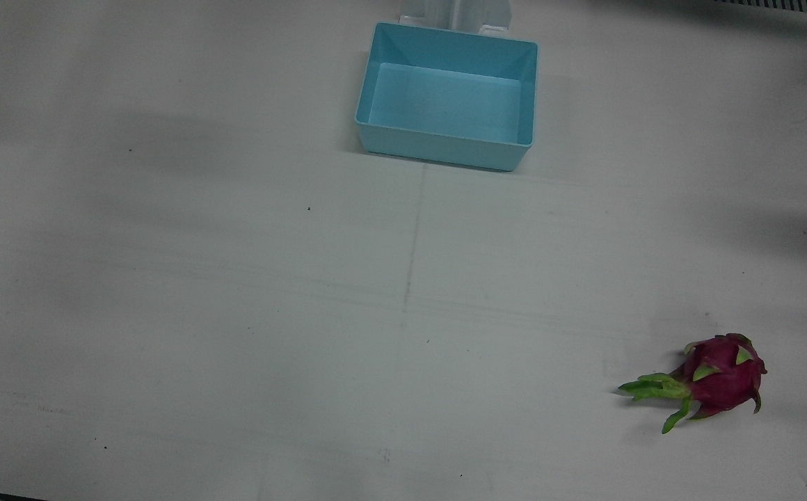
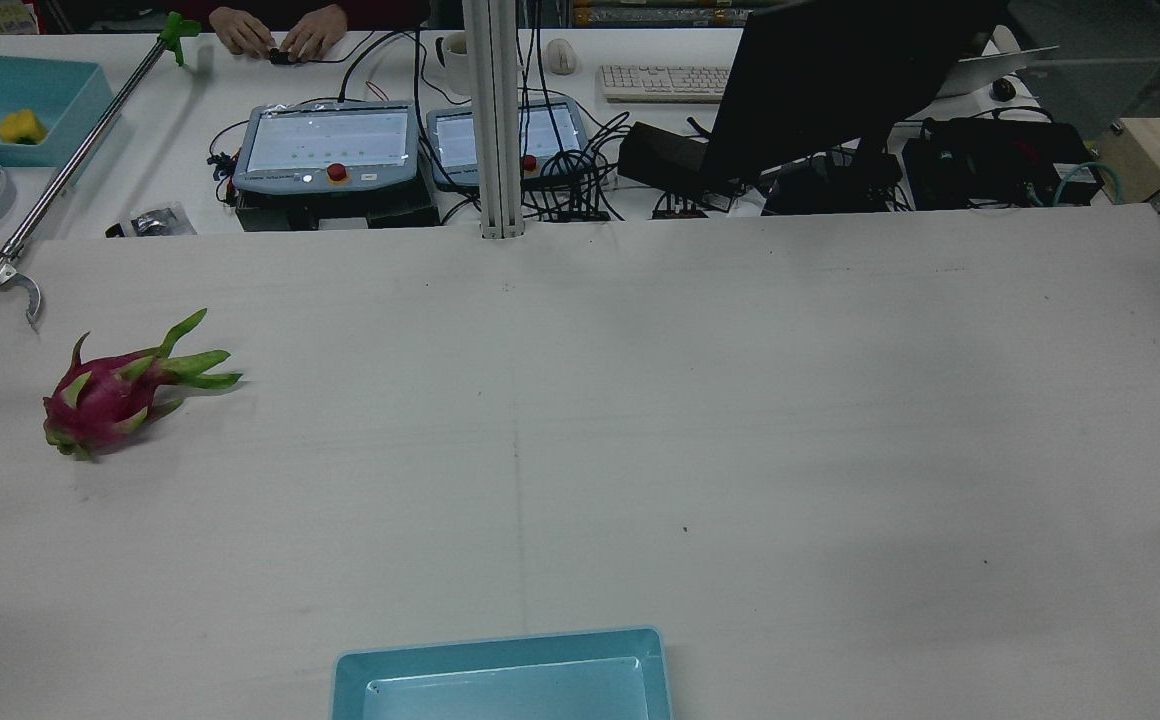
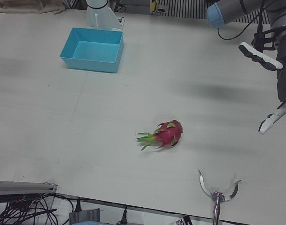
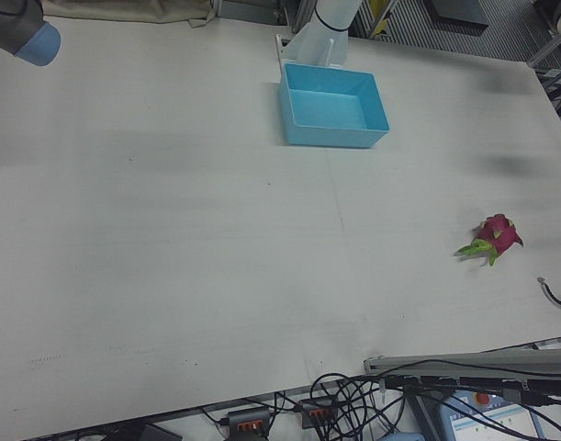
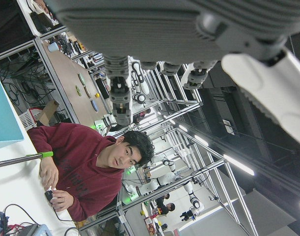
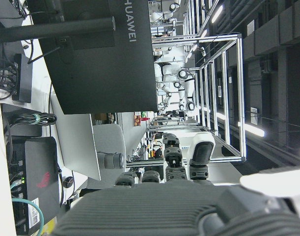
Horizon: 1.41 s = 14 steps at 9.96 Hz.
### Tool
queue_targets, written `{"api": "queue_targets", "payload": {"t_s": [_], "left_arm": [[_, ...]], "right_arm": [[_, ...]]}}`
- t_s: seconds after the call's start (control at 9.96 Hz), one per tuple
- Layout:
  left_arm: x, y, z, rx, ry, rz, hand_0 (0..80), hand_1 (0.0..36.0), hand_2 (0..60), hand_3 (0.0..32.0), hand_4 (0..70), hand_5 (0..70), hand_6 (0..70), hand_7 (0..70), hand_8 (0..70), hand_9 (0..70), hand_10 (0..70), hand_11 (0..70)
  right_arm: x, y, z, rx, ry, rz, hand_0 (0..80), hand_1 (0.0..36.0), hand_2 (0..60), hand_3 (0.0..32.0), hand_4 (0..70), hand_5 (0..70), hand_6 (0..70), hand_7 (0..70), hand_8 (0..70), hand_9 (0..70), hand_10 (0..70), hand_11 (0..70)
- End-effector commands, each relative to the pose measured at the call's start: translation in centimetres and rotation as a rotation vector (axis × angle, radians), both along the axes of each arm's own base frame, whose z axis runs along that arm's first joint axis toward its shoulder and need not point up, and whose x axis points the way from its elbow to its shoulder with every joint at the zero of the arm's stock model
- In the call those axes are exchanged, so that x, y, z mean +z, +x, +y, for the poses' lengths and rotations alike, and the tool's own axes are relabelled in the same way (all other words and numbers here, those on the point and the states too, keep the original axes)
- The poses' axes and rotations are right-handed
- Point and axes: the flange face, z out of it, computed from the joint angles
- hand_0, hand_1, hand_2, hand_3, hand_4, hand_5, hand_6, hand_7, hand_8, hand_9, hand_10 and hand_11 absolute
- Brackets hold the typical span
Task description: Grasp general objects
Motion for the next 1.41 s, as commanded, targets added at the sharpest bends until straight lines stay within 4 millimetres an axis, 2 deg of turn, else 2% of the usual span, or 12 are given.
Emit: {"api": "queue_targets", "payload": {"t_s": [0.0, 0.3, 0.4, 0.5, 0.6, 0.7, 0.8, 0.9, 1.1, 1.3], "left_arm": [[0.12, 1.00, -0.62, 0.021, 0.021, 0.003, 51.1, 8.1, 0.0, 32.0, 0.0, 0.0, 0.0, 0.0, 0.0, 0.0, 0.0, 0.0], [-0.06, 1.21, -0.69, 0.034, 0.028, 0.002, 50.3, 6.3, 0.0, 32.0, 0.0, 0.0, 0.0, 0.0, 0.0, 0.0, 0.0, 0.0], [-0.12, 1.13, -0.65, 0.033, 0.028, 0.002, 50.7, 6.9, 0.0, 32.0, 0.0, 0.0, 0.0, 0.0, 0.0, 0.0, 0.0, 0.0], [-0.10, 1.13, -0.64, 0.033, 0.026, 0.002, 51.4, 8.3, 0.0, 32.0, 0.0, 0.0, 0.0, 0.0, 0.0, 0.0, 0.0, 0.0], [-0.10, 1.21, -0.65, 0.035, 0.026, 0.003, 52.7, 11.7, 0.0, 32.0, 0.0, 2.7, 0.0, 3.1, 0.0, 0.0, 0.0, 0.2], [-0.10, 1.21, -0.65, 0.035, 0.026, 0.003, 52.8, 17.4, 0.7, 32.0, 0.0, 24.5, 0.0, 15.3, 0.0, 1.6, 1.3, 4.1], [-0.03, 1.21, -0.67, 0.034, 0.025, 0.002, 50.4, 26.5, 41.6, 32.0, 0.0, 47.1, 0.0, 27.0, 0.0, 4.0, 4.6, 9.0], [-0.03, 1.21, -0.67, 0.034, 0.025, 0.002, 48.8, 29.7, 60.0, 32.0, 0.0, 55.9, 0.0, 31.8, 0.0, 4.9, 5.8, 10.8], [-0.05, 1.21, -0.68, 0.034, 0.026, 0.002, 48.8, 30.3, 60.0, 32.0, 0.0, 60.6, 0.0, 32.1, 0.0, 5.0, 6.0, 10.9], [-0.04, 1.85, -0.82, 0.054, 0.031, 0.001, 48.7, 28.2, 60.0, 32.0, 0.0, 58.2, 0.0, 33.6, 0.0, 5.3, 5.0, 9.3]], "right_arm": [[0.00, 0.07, 0.01, 0.001, 0.000, 0.000, 0.0, 0.0, 0.0, 0.0, 0.0, 0.0, 0.0, 0.0, 0.0, 0.0, 0.0, 0.0], [-0.07, 0.07, 0.00, 0.001, 0.002, 0.000, 0.0, 0.0, 0.0, 0.0, 0.0, 0.0, 0.0, 0.0, 0.0, 0.0, 0.0, 0.0], [0.00, 0.07, 0.01, 0.001, 0.000, 0.000, 0.0, 0.0, 0.0, 0.0, 0.0, 0.0, 0.0, 0.0, 0.0, 0.0, 0.0, 0.0], [0.00, 0.07, 0.01, 0.001, 0.000, 0.000, 0.0, 0.0, 0.0, 0.0, 0.0, 0.0, 0.0, 0.0, 0.0, 0.0, 0.0, 0.0], [0.00, 0.07, 0.01, 0.001, 0.000, 0.000, 0.0, 0.0, 0.0, 0.0, 0.0, 0.0, 0.0, 0.0, 0.0, 0.0, 0.0, 0.0], [0.00, 0.07, 0.01, 0.001, 0.000, 0.000, 0.0, 0.0, 0.0, 0.0, 0.0, 0.0, 0.0, 0.0, 0.0, 0.0, 0.0, 0.0], [0.00, 0.07, 0.01, 0.001, 0.000, 0.000, 0.0, 0.0, 0.0, 0.0, 0.0, 0.0, 0.0, 0.0, 0.0, 0.0, 0.0, 0.0], [0.00, 0.07, 0.01, 0.001, 0.000, 0.001, 0.0, 0.0, 0.0, 0.0, 0.0, 0.0, 0.0, 0.0, 0.0, 0.0, 0.0, 0.0], [0.00, 0.07, 0.01, 0.001, 0.000, 0.000, 0.0, 0.0, 0.0, 0.0, 0.0, 0.0, 0.0, 0.0, 0.0, 0.0, 0.0, 0.0], [-0.07, 0.00, -0.02, 0.000, 0.002, 0.000, 0.0, 0.0, 0.0, 0.0, 0.0, 0.0, 0.0, 0.0, 0.0, 0.0, 0.0, 0.0]]}}
